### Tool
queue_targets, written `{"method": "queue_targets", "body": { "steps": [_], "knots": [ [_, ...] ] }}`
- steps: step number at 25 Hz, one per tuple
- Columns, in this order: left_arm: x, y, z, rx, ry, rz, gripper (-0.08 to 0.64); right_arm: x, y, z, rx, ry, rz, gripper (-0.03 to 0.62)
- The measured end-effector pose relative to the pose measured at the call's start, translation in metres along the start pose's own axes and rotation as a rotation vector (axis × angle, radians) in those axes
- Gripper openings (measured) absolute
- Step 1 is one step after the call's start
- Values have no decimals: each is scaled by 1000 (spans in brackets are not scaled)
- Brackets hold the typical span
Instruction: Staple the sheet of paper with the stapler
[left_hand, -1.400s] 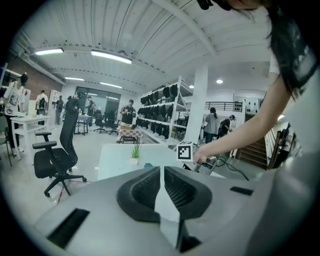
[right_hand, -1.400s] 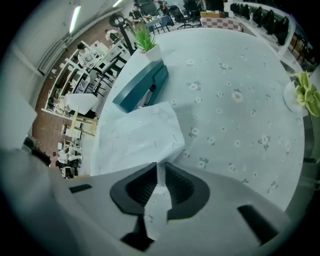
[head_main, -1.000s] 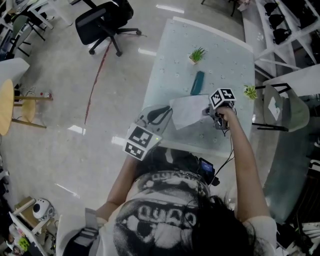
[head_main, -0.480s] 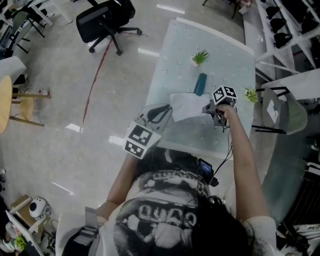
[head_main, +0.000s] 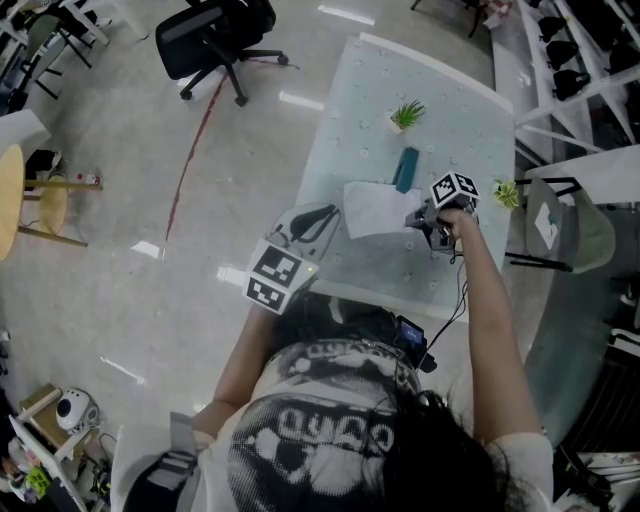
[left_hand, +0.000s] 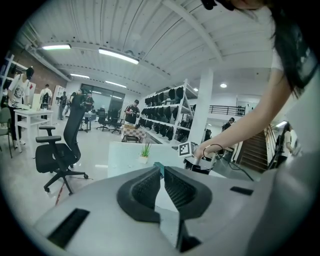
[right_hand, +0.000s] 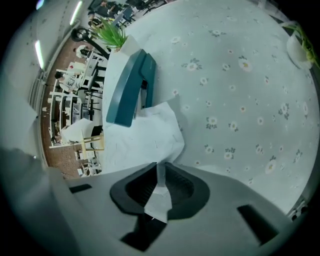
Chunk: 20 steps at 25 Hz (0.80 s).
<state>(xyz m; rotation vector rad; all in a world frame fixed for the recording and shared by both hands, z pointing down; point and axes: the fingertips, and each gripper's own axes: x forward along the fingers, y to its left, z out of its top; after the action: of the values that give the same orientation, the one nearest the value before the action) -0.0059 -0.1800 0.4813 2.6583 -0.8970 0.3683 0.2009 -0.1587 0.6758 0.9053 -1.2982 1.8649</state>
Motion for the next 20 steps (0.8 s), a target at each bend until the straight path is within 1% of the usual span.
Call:
{"method": "queue_targets", "body": {
  "steps": [3,7,11,16,20],
  "knots": [
    [-1,2,1,-4,-5,5,23,-2,3,10,31,-38,17,54],
    [-3,7,1,-9,-6,13,23,-5,3,19,65,-84,16,54],
    [-5,13,-1,-13,-4,21,23,-4,5,21,49,-104,5,59],
    [-8,18,-1,-17,-1,26,23,-9,15,29,29,-188,8,110],
    [-8,20,-1,-18,2,32,23,-15,16,28,17,-241,-1,126]
  ]
}}
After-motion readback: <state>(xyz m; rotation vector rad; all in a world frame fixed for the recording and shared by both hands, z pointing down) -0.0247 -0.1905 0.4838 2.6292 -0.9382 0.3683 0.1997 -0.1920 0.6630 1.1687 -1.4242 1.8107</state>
